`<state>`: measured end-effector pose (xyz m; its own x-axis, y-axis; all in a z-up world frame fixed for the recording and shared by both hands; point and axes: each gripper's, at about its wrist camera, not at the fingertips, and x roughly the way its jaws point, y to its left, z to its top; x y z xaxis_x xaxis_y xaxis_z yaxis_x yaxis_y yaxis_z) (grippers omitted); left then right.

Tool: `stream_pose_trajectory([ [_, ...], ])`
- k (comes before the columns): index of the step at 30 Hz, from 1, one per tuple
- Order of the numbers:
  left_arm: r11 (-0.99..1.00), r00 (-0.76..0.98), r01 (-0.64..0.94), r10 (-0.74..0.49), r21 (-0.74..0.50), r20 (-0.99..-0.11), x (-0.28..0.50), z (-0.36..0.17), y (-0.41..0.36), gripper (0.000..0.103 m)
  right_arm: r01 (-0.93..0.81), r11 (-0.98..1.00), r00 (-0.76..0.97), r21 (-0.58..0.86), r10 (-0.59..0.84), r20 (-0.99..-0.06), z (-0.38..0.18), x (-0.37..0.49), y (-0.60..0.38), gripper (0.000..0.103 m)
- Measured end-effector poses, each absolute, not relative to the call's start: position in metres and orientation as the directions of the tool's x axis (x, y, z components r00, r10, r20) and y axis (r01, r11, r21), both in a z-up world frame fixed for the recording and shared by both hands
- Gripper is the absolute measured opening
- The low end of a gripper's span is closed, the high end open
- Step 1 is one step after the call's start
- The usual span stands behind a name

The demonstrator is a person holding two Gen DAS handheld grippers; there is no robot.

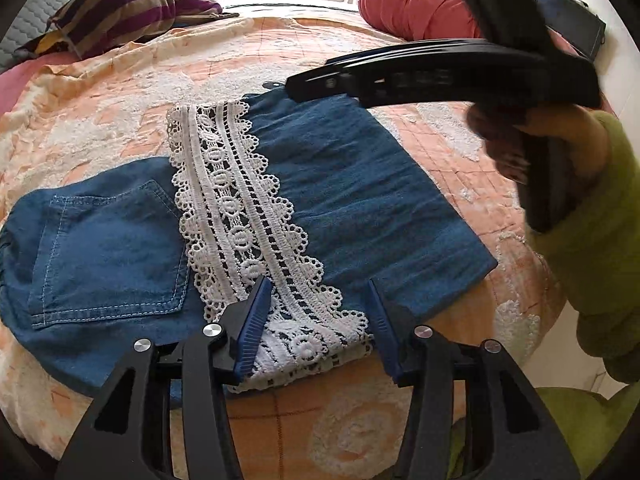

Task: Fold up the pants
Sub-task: 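Open both tools and withdraw from the folded pants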

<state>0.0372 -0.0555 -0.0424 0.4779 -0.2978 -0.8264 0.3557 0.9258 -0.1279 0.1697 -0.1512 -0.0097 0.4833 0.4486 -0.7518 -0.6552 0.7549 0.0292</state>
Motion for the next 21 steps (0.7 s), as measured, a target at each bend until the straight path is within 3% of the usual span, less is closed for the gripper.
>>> stream_pose_trajectory([
  [5, 0.923, 0.475, 0.353, -0.315, -0.150, -0.822, 0.041, -0.043, -0.054, 0.048, -0.594, 0.804, 0.441, 0.021, 0.347, -0.828, -0.050, 0.205, -0.158, 0.043],
  [8, 0.922, 0.474, 0.353, -0.321, -0.157, -0.820, 0.042, -0.044, -0.053, 0.048, -0.579, 0.809, 0.409, 0.102, 0.397, -0.822, -0.062, 0.215, -0.170, 0.043],
  [15, 0.922, 0.475, 0.352, -0.326, -0.163, -0.817, 0.040, -0.043, -0.052, 0.048, -0.566, 0.817, 0.430, 0.113, 0.409, -0.805, -0.048, 0.208, -0.172, 0.046],
  [17, 0.921, 0.482, 0.351, -0.330, -0.166, -0.812, 0.040, -0.041, -0.050, 0.048, -0.567, 0.812, 0.449, 0.142, 0.449, -0.773, -0.035, 0.201, -0.178, 0.059],
  [21, 0.929, 0.518, 0.334, -0.321, -0.158, -0.793, 0.036, -0.032, -0.044, 0.048, -0.563, 0.812, 0.498, 0.155, 0.483, -0.720, -0.011, 0.183, -0.190, 0.073],
])
